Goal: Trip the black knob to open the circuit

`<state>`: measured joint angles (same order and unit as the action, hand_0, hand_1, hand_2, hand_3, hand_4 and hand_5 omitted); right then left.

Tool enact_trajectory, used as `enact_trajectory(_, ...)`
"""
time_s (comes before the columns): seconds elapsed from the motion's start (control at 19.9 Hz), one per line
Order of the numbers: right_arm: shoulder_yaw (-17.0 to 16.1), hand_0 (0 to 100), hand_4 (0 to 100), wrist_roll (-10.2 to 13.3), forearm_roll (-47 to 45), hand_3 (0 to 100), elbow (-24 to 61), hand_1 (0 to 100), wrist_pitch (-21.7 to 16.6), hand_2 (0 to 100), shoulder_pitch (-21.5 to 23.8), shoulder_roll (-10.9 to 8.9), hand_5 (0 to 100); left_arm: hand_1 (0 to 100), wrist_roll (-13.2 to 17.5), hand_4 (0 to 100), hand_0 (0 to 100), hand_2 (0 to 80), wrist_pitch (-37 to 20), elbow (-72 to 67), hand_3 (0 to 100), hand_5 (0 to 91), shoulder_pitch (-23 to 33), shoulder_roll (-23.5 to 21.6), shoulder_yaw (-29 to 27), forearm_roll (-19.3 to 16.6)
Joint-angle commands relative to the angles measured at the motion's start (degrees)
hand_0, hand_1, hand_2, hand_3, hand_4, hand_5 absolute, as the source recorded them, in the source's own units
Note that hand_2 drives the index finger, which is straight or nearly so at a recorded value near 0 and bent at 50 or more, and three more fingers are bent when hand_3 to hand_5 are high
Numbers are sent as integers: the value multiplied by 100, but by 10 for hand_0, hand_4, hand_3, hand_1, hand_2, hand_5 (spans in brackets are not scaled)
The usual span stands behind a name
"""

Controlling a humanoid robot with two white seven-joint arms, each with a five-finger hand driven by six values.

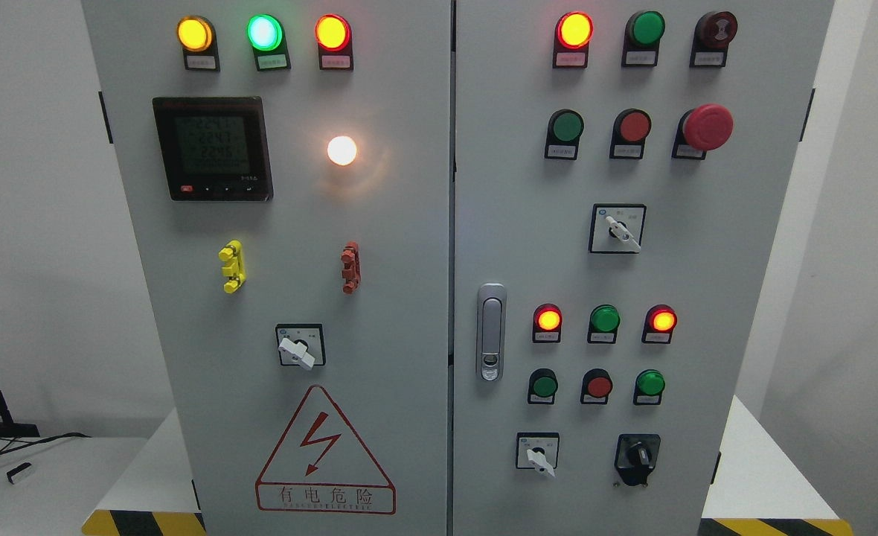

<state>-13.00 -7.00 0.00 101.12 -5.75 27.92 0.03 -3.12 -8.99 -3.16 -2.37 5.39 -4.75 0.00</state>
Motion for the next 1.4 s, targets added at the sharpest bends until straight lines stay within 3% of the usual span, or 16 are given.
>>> enact_trajectory(0.0, -89, 319, 513, -3, 79, 581, 83, 587, 162, 386, -735, -56, 463, 389, -5, 0, 120, 0, 2, 0, 0, 0, 0, -3, 0, -176)
enact_trajectory(0.4, -133, 321, 578, -3, 88, 639, -206, 593, 373, 391, -1332, -47, 508, 389, -5, 0, 120, 0, 2, 0, 0, 0, 0, -3, 0, -176)
enact_trajectory(0.55, -326, 321, 634, -3, 79, 692, -286, 594, 583, 403, -1658, 6, 594, 389, -5, 0, 120, 0, 2, 0, 0, 0, 0, 5, 0, -176)
enact_trajectory(0.75, -449, 321, 742, -3, 79, 811, -286, 598, 707, 416, -1896, -47, 792, 389, -5, 0, 120, 0, 2, 0, 0, 0, 0, -3, 0, -176)
enact_trajectory(1.0, -449, 319, 919, -21, 79, 1000, -286, 614, 847, 439, -2010, -29, 881, 389, -5, 0, 120, 0, 2, 0, 0, 0, 0, -3, 0, -176)
enact_trajectory(1.35, -449, 329, 995, -3, 79, 1000, -286, 713, 909, 443, -2195, -20, 926, 389, -5, 0, 120, 0, 2, 0, 0, 0, 0, -3, 0, -176)
